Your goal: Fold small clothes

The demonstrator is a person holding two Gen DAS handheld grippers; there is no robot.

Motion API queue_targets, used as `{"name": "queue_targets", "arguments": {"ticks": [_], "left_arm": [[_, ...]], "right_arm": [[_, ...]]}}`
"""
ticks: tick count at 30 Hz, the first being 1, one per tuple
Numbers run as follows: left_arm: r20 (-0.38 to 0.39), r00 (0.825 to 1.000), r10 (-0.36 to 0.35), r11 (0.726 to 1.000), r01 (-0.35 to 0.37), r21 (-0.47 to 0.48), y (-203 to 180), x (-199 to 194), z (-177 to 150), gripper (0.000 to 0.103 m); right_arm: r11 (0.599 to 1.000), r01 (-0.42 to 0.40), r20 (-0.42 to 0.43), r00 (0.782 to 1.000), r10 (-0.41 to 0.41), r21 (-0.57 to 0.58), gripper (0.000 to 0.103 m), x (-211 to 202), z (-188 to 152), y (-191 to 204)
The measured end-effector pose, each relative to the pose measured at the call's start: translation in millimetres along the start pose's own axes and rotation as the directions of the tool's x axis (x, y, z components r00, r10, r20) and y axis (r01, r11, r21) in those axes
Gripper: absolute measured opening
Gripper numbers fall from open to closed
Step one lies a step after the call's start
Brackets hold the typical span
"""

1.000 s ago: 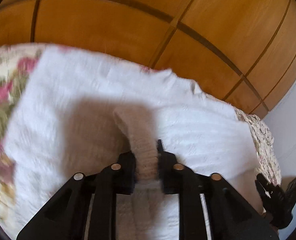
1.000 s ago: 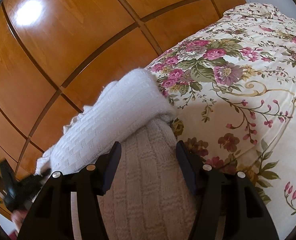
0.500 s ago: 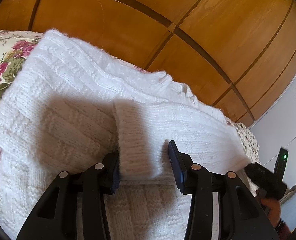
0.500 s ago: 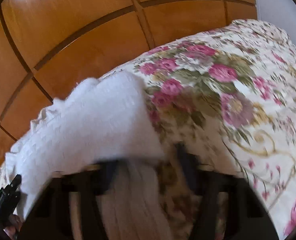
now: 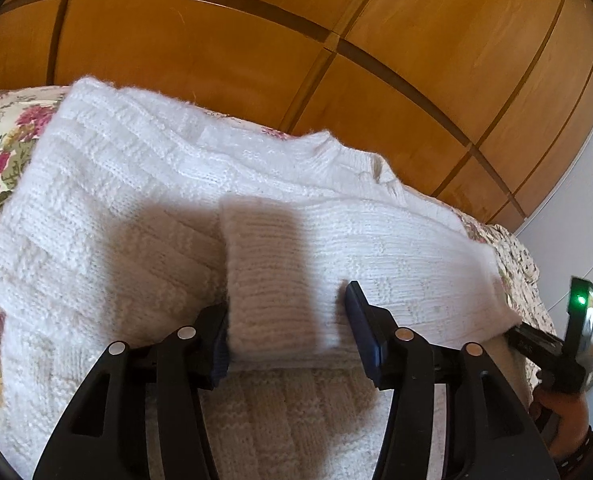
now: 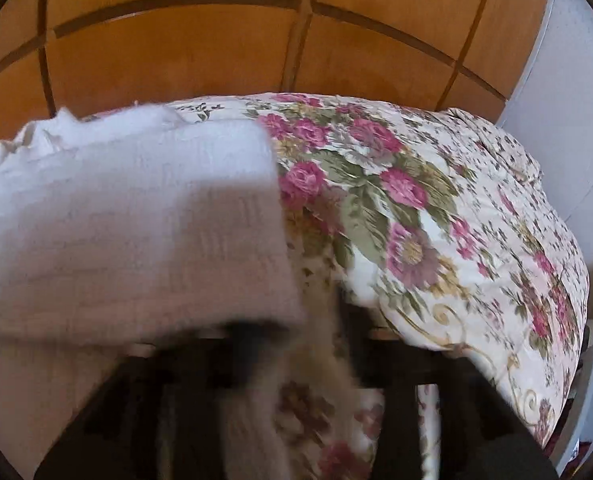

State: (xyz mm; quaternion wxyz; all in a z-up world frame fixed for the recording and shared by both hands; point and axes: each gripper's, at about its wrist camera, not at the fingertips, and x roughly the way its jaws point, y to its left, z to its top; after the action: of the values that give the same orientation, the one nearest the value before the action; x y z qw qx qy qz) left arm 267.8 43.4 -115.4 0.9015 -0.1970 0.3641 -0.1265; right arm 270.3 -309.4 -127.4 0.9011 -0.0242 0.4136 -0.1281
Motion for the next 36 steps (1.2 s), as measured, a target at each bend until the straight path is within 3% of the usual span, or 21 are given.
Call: {"name": "queue_targets", "arguments": {"ticks": [3, 7, 8, 10, 12, 15, 18, 20, 23, 26, 27, 28, 29, 32, 36], "left_arm": [[0.007, 1.0, -0.02, 1.0, 0.02, -0.01, 3, -2, 0, 0.052], [0.009, 1.0, -0.017, 1.0, 0.017, -0.002, 2, -3, -1, 0.055], [0.008, 1.0, -0.018, 1.0, 0.018, 0.003, 0, -3, -1, 0.055], [0.009, 1.0, -0.019, 1.0, 0.019, 0.003, 0, -3, -1, 0.055], [0.01, 1.0, -0.022, 1.0, 0.022, 0.0, 0, -3, -1, 0.055], [0.01, 1.0, -0.012, 1.0, 0.012, 0.01, 1, -2, -1, 0.055], [0.008, 1.0, -0.015, 1.0, 0.015, 0.007, 4, 0, -1, 0.056], [0.009, 1.0, -0.017, 1.0, 0.017, 0.007, 4, 1, -2, 0.056], [0.012, 1.0, -0.022, 1.0, 0.022, 0.005, 5, 1, -3, 0.056], [0.016, 0.999, -0.035, 0.999, 0.035, -0.003, 7, 2, -4, 0.056], [0.018, 0.999, -0.04, 0.999, 0.04, -0.007, 8, 2, -4, 0.056], [0.019, 0.999, -0.042, 0.999, 0.042, -0.008, 9, 2, -3, 0.056], [0.02, 0.999, -0.042, 0.999, 0.042, -0.007, 8, 2, -4, 0.056], [0.021, 0.999, -0.043, 0.999, 0.043, -0.008, 8, 1, -4, 0.056], [0.019, 0.999, -0.045, 0.999, 0.045, -0.011, 7, 0, -4, 0.058]], "right_arm": [[0.985, -0.118, 0.038, 0.993, 0.114, 0.129, 0.062, -22, -19, -35], [0.945, -0.246, 0.21, 0.957, 0.201, 0.217, 0.06, -55, -16, -61], [0.94, -0.263, 0.22, 0.951, 0.216, 0.216, 0.056, -55, -2, -58], [0.928, -0.318, 0.214, 0.937, 0.276, 0.196, 0.032, -44, 20, -48], [0.915, -0.367, 0.2, 0.921, 0.334, 0.165, 0.027, -25, 41, -38], [0.922, -0.369, 0.152, 0.924, 0.35, 0.115, 0.025, 5, 64, -8], [0.955, -0.259, 0.022, 0.966, 0.258, 0.148, 0.013, 55, 71, 0], [0.947, -0.257, 0.033, 0.966, 0.255, 0.192, 0.012, 65, 73, -5], [0.974, -0.182, 0.042, 0.983, 0.177, 0.139, 0.013, 60, 75, 7], [0.967, -0.209, 0.068, 0.977, 0.2, 0.146, 0.017, 53, 73, 3], [0.959, -0.233, 0.076, 0.972, 0.223, 0.162, 0.026, 47, 72, -2], [0.953, -0.244, 0.083, 0.969, 0.232, 0.179, 0.051, 40, 70, -7], [0.945, -0.257, 0.105, 0.965, 0.24, 0.204, 0.057, 25, 63, -13], [0.925, -0.326, 0.138, 0.943, 0.303, 0.198, 0.055, -8, 38, -17], [0.901, -0.39, 0.109, 0.92, 0.375, 0.191, 0.06, -38, -9, -17]]}}
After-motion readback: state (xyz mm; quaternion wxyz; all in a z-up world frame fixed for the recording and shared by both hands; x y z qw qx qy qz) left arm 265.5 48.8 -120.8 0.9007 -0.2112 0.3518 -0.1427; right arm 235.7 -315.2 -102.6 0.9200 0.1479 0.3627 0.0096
